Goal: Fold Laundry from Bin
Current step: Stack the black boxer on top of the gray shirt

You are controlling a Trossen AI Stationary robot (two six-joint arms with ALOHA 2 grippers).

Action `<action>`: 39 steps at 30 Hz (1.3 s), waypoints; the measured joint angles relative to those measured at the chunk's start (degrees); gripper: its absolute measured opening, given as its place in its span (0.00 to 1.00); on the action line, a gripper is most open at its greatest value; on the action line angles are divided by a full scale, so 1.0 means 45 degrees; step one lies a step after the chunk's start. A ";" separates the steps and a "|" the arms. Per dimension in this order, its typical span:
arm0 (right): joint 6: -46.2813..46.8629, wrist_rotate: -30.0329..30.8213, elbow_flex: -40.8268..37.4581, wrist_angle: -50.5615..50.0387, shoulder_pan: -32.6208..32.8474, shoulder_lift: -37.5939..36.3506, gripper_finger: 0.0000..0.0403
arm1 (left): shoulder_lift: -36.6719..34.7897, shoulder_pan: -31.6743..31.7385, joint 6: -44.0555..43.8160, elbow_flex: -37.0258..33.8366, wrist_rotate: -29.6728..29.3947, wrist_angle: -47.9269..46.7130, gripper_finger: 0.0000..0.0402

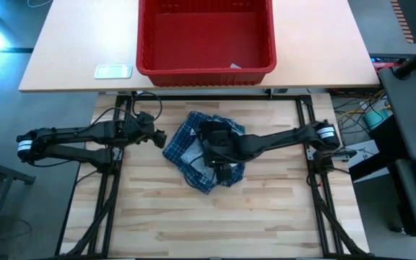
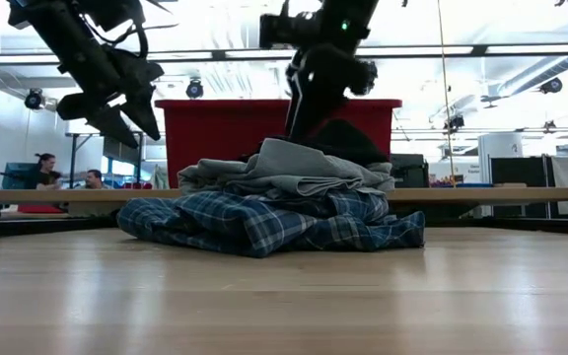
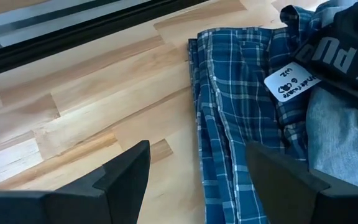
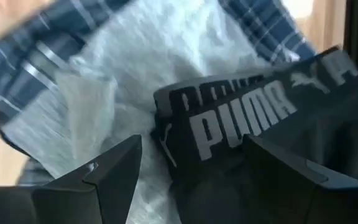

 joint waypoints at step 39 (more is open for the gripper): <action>0.1581 -0.4463 0.3222 -0.4264 -0.1104 0.0280 0.06 | 0.0039 0.0000 0.0023 0.0000 -0.0121 0.0451 0.62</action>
